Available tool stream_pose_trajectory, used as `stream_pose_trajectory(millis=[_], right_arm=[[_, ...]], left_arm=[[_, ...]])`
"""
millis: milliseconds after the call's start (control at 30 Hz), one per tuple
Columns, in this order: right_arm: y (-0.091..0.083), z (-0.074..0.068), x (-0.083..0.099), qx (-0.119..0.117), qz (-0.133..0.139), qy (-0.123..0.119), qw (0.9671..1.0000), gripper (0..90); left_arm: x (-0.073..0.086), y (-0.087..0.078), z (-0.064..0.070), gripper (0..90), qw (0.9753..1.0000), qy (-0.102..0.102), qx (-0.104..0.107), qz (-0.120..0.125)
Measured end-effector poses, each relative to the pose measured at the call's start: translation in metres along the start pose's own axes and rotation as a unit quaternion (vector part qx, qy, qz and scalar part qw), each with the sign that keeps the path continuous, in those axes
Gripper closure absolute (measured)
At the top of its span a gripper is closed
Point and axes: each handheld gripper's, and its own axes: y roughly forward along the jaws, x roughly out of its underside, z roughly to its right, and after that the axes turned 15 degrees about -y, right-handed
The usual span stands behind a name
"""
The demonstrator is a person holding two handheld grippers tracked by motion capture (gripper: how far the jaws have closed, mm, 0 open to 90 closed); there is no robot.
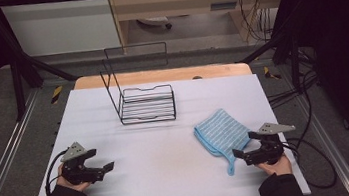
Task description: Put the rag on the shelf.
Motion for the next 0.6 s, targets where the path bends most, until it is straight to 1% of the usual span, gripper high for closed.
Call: stream_pose_trajectory(millis=[233, 333, 400, 600], right_arm=[[-0.0003, -0.0007, -0.0003, 0.003, -0.002, 0.004, 1.0, 0.5], [0.0002, -0.0013, -0.0015, 0.008, -0.003, 0.004, 1.0, 0.5], [0.0003, -0.0017, -0.0019, 0.01, -0.005, -0.002, 0.9999, 0.5], [0.0016, -0.0035, -0.0036, 0.014, -0.007, -0.001, 0.9999, 0.5]], left_arm=[[0.0007, 0.0, 0.0, 7.6, 1.0, -0.001, -0.001, 0.0], [0.0013, 0.0002, -0.0006, 7.6, 1.0, -0.001, -0.001, -0.002], [0.0012, 0.0003, -0.0009, 7.6, 1.0, 0.001, -0.001, -0.004], [0.0015, 0.0012, -0.0002, 7.6, 1.0, 0.001, -0.003, -0.005]])
